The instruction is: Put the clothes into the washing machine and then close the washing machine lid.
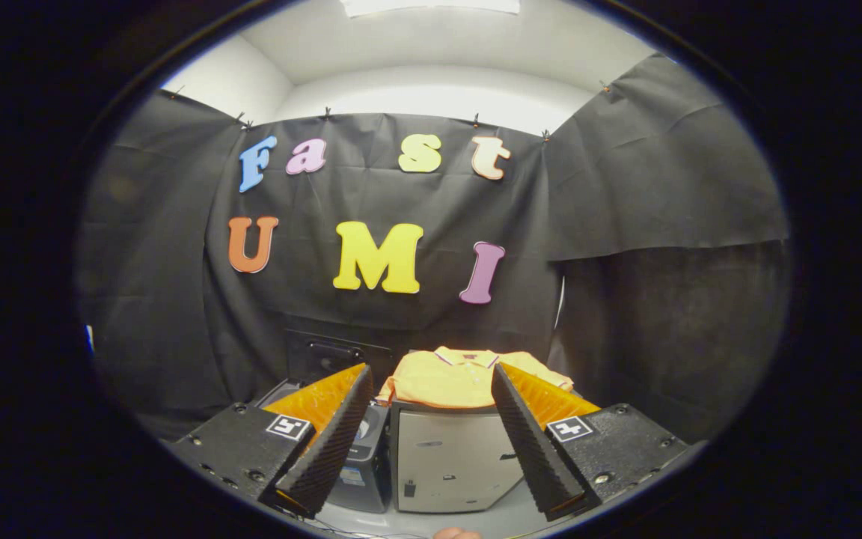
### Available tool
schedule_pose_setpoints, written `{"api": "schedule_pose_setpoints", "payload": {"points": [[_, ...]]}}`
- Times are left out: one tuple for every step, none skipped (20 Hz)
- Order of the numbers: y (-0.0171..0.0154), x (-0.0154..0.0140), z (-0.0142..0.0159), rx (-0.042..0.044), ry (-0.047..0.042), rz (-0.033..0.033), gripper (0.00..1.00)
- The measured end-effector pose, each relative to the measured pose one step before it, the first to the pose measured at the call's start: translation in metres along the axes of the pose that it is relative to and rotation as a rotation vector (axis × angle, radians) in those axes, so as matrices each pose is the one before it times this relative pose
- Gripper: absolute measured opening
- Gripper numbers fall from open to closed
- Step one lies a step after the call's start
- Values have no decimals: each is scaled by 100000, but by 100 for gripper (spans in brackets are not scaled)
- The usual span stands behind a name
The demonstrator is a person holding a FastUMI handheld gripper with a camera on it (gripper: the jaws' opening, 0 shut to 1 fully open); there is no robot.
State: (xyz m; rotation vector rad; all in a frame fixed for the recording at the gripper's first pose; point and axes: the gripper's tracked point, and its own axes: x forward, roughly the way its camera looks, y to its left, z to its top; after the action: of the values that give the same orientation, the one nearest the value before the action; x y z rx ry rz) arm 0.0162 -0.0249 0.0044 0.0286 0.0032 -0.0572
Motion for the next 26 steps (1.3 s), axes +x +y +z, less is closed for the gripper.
{"api": "schedule_pose_setpoints", "payload": {"points": [[26, 291, -23, -157, 146, 68, 100], [-32, 315, 1, -331, 98, -103, 100], [-108, 253, 56, -323, 37, -76, 100], [-140, 363, 13, -173, 26, -150, 100], [-180, 356, -59, 77, 121, -174, 100], [-135, 551, -14, 264, 269, -250, 100], [-181, 588, -47, 373, 362, -158, 100], [-271, 755, -100, 100, 997, -257, 100], [-334, 714, -85, -156, 406, -405, 100], [-508, 840, -13, -335, 636, -817, 100], [-531, 914, -133, -269, 788, -649, 100], [-479, 1044, -69, -91, 970, -656, 100], [-538, 1120, 93, 268, 548, -787, 100], [-493, 1185, 101, 382, 794, -521, 100], [-321, 951, 34, 351, 69, -279, 100], [-418, 1272, 174, -5, 285, -652, 100], [-236, 1118, 22, -467, 225, -224, 100], [-107, 1153, 96, -879, 605, 24, 100], [5, 1089, -106, -1348, 1181, 177, 100], [71, 978, 11, -1454, 929, 210, 100], [45, 947, -51, -1381, 986, 102, 100], [92, 1004, -42, -1008, 1195, 411, 100], [164, 1051, -155, -640, 1068, 782, 100], [119, 1018, -36, -389, 989, 910, 100], [-101, 1035, -134, -51, 946, 247, 100], [-83, 1029, -98, 227, 1048, 208, 100]]}}
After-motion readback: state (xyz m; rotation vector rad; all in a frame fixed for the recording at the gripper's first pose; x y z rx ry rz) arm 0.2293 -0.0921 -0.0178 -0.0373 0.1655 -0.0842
